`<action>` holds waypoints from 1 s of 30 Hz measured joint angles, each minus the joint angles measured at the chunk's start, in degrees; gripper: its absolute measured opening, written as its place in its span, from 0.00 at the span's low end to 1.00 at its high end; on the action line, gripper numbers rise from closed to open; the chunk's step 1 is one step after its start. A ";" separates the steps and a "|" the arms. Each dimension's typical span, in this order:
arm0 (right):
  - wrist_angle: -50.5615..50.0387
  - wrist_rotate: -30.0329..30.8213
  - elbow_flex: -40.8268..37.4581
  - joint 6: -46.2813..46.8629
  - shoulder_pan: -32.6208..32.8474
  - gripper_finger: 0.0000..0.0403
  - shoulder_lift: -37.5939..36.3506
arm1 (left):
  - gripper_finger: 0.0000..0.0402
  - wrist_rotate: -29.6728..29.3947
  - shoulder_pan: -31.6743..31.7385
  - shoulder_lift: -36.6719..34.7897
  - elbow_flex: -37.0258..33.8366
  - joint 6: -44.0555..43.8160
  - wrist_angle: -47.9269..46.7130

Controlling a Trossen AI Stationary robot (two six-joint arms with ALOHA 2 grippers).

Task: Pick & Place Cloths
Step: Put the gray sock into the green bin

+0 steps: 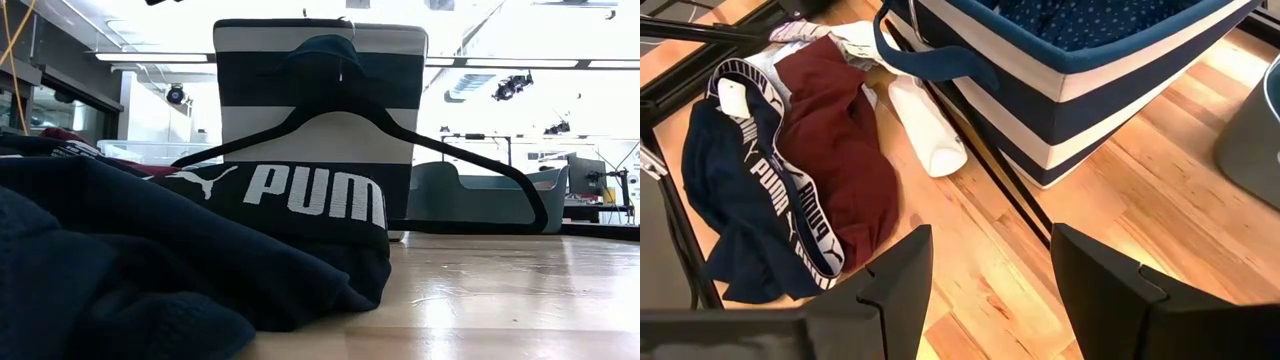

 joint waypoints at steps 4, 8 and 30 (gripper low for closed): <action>0.01 0.00 0.00 0.00 0.00 0.48 0.00 | 0.01 -0.01 0.00 0.00 0.00 0.00 1.21; 0.02 -0.02 0.00 0.00 0.00 0.48 0.00 | 0.01 -0.31 0.00 0.40 0.00 0.02 3.39; 0.03 0.85 0.02 -0.04 0.00 0.48 0.00 | 0.12 -1.39 0.00 4.31 -0.02 -21.13 -19.59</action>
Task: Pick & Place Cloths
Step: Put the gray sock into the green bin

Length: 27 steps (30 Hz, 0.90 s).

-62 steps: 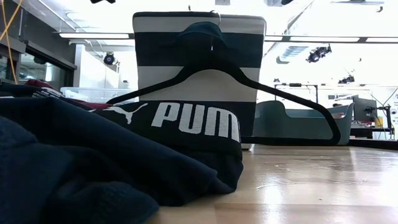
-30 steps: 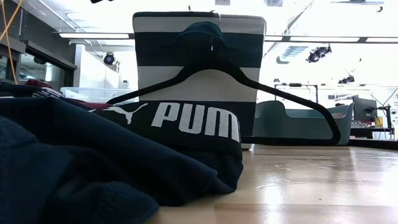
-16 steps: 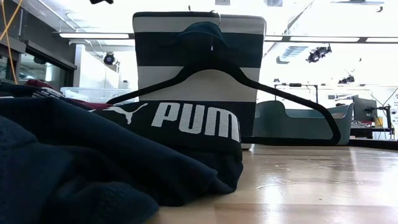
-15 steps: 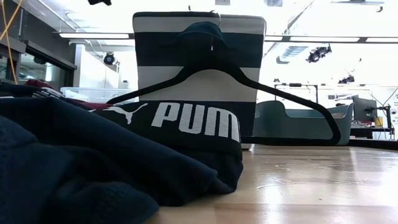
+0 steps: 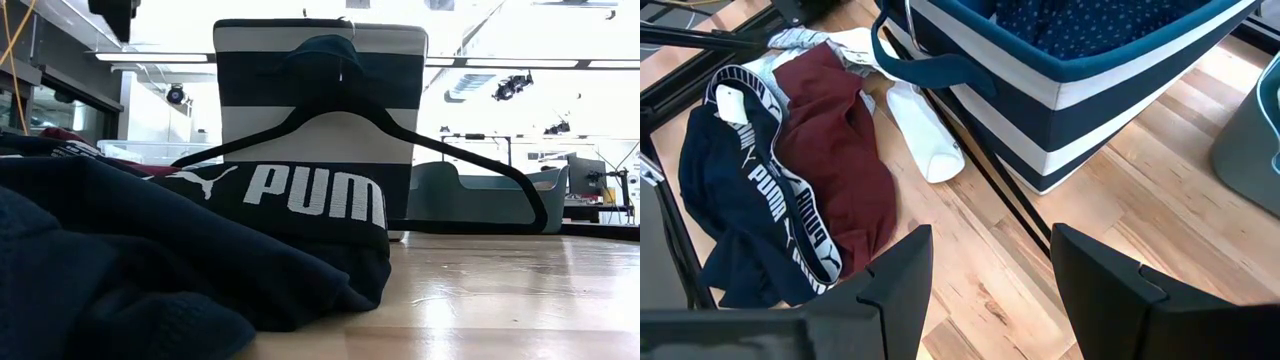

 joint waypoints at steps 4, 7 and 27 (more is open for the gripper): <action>0.02 -0.02 0.00 0.07 0.00 0.48 0.00 | 0.30 -0.04 0.00 1.81 0.00 -0.05 -0.65; 0.27 -0.03 0.00 0.13 0.00 0.48 0.00 | 0.44 -0.14 -0.12 2.40 -0.86 -0.33 -0.41; 0.35 -0.28 0.02 -0.44 0.00 0.48 0.00 | 0.64 -4.52 -18.77 -13.09 -30.13 -24.18 17.24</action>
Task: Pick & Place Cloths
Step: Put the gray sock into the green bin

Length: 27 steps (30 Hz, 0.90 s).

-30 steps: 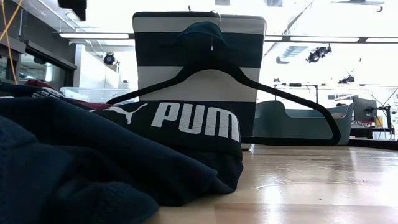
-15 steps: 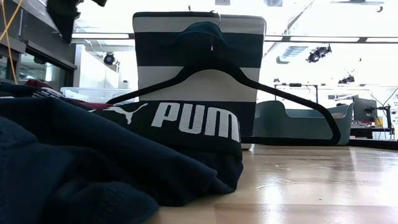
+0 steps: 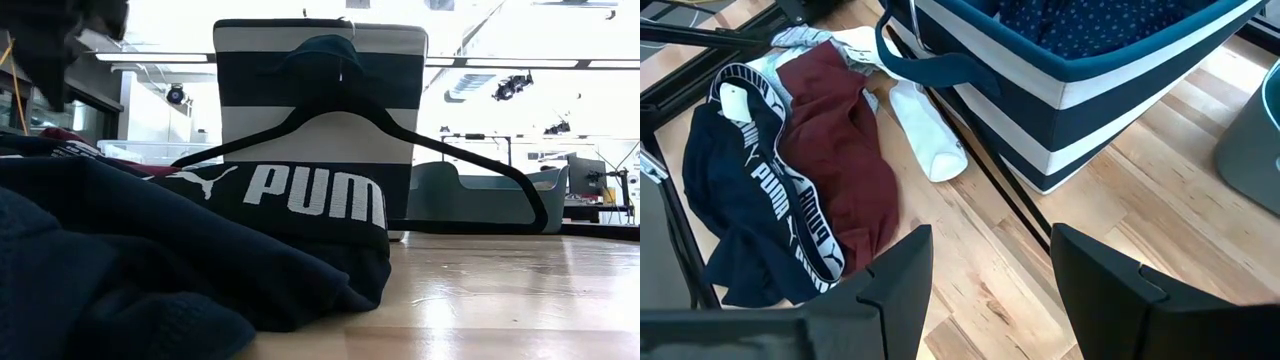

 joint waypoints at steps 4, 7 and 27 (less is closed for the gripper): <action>-0.01 0.00 0.00 0.05 0.00 0.48 0.00 | 0.64 1.30 -1.83 0.53 -4.38 -6.05 0.83; -0.02 -0.01 0.00 0.07 0.00 0.48 0.00 | 0.64 2.28 -2.73 0.53 -7.41 -9.72 0.70; -0.02 -0.17 0.00 0.15 0.00 0.48 0.00 | 0.61 9.07 -2.97 0.43 -17.95 -10.60 15.16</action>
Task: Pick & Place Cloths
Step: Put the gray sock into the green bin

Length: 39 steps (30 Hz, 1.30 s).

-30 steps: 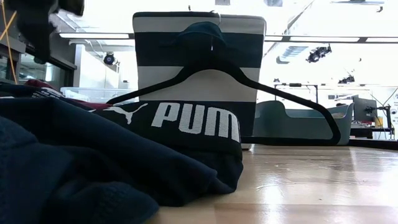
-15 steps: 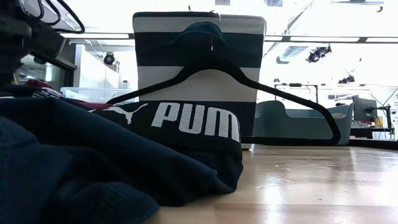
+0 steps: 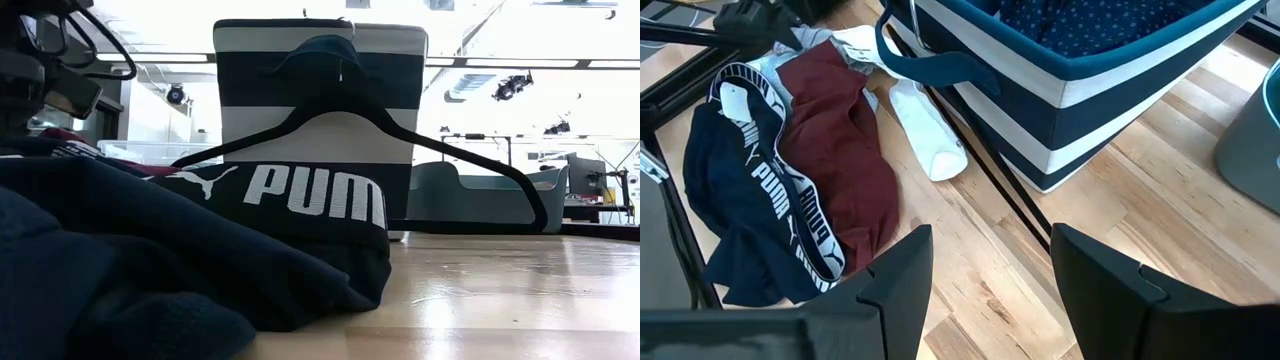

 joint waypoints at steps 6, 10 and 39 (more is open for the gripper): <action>0.02 -0.01 0.00 0.11 0.00 0.48 0.00 | 0.39 0.11 0.00 -0.01 0.00 -0.02 1.88; 0.02 -0.02 0.00 0.21 0.00 0.48 0.00 | 0.17 0.11 0.00 -0.02 0.00 -0.02 1.86; 2.99 0.62 0.00 -2.23 0.00 0.48 0.00 | 0.01 -12.13 0.00 -0.07 27.48 16.27 -4.19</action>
